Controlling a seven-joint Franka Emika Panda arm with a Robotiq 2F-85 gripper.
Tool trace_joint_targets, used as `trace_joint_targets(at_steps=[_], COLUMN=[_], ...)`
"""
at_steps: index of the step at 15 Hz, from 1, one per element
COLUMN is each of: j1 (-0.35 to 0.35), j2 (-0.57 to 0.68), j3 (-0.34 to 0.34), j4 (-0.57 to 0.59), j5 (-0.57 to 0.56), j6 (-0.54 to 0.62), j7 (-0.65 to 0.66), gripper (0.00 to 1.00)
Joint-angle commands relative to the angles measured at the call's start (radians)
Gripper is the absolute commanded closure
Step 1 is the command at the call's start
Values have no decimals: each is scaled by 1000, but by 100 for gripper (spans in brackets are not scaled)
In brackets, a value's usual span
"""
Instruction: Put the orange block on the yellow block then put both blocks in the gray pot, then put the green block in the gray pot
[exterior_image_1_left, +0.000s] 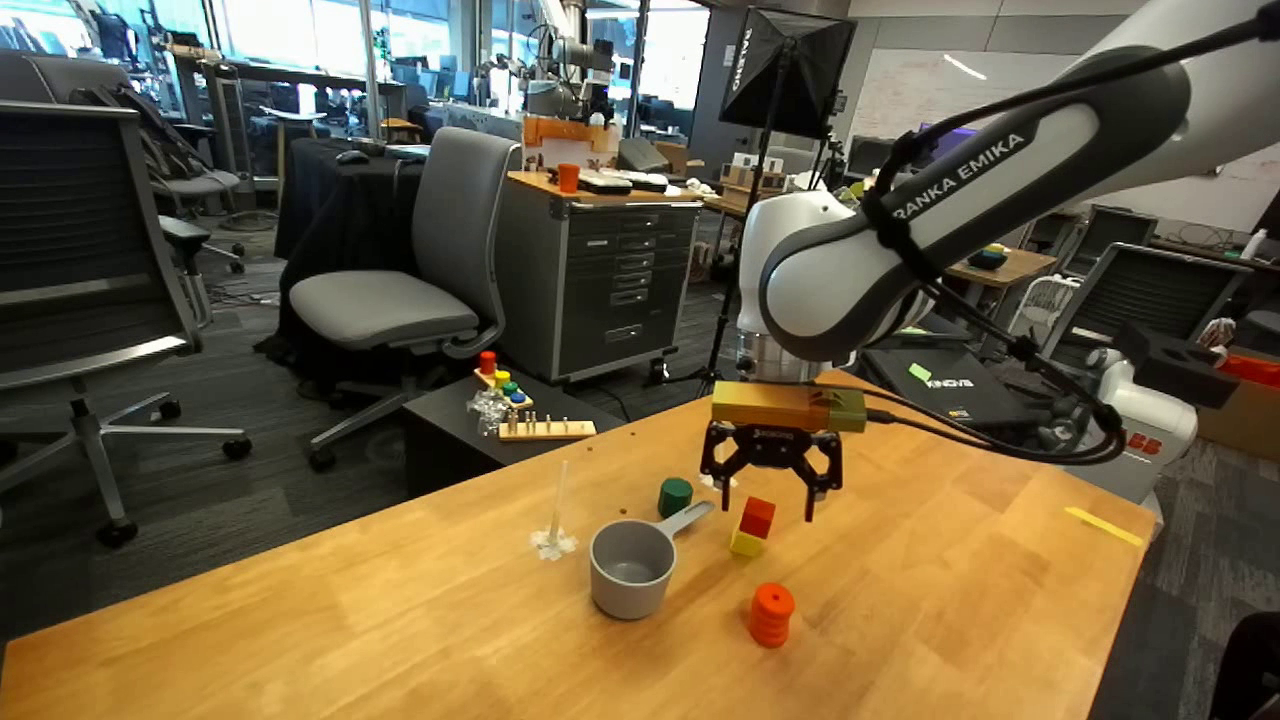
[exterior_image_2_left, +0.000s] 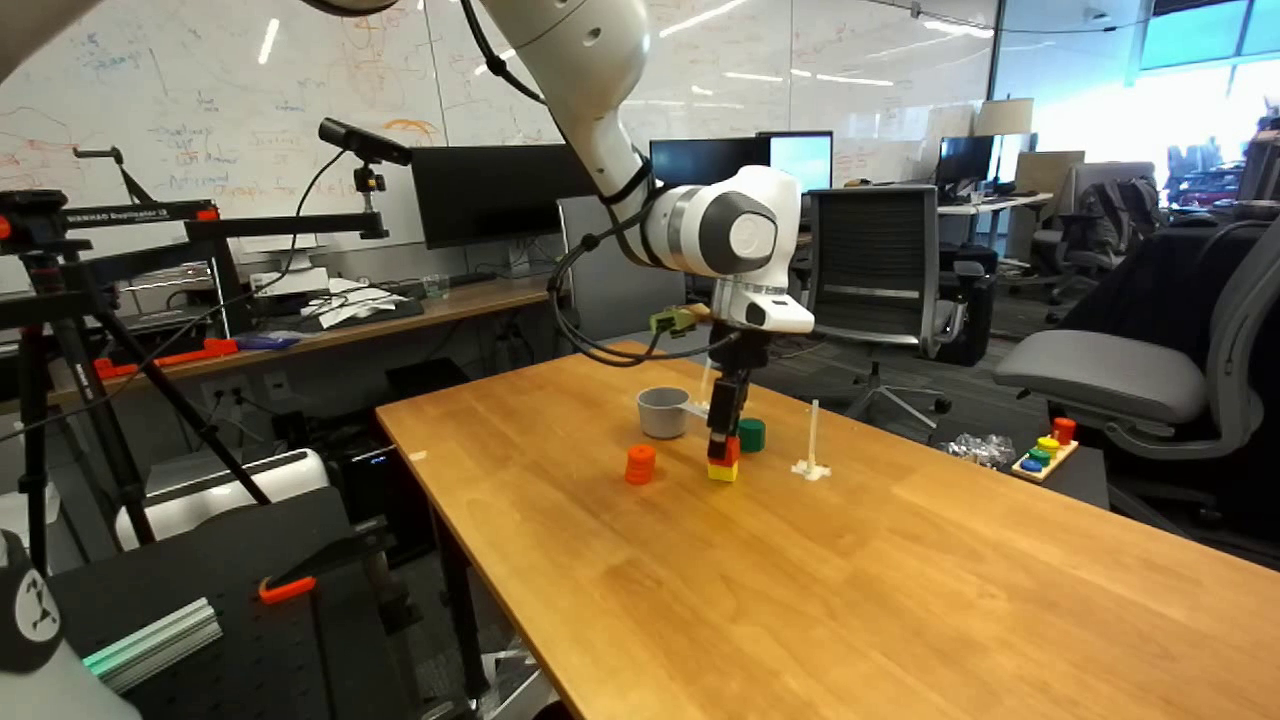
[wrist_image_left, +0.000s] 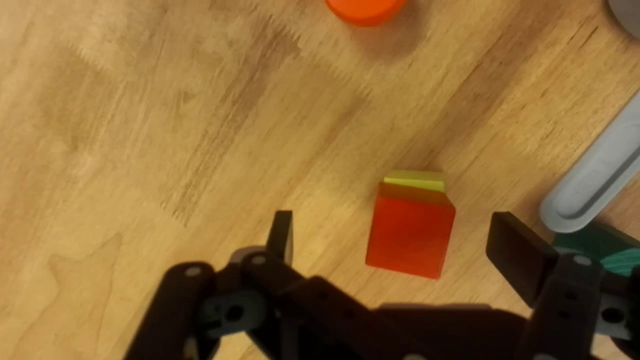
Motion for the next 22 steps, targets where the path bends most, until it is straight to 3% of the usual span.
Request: trace_joint_targets(at_steps=[1,22], j1=[-1,-12], j2=[-31,8], j3=[12,-1], j4=[-25,4], j5=[-1,0], j6=[2,-3], j7=[-22,-17], gripper=[0,0])
